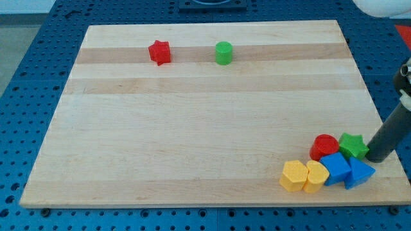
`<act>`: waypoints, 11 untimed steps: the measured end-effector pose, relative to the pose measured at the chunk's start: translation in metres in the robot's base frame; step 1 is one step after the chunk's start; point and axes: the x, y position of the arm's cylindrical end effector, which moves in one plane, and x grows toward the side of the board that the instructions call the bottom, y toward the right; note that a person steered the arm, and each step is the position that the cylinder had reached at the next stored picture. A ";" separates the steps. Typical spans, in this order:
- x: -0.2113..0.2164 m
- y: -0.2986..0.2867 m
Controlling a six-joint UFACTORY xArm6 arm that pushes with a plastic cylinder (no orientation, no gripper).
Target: Point at the green circle
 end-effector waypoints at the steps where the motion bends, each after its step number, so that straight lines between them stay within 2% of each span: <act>1: -0.014 0.005; 2: -0.059 0.004; 4: -0.180 -0.045; 5: -0.236 -0.089; 6: -0.272 -0.160; 7: -0.289 -0.216; 9: -0.288 -0.247; 11: -0.248 -0.252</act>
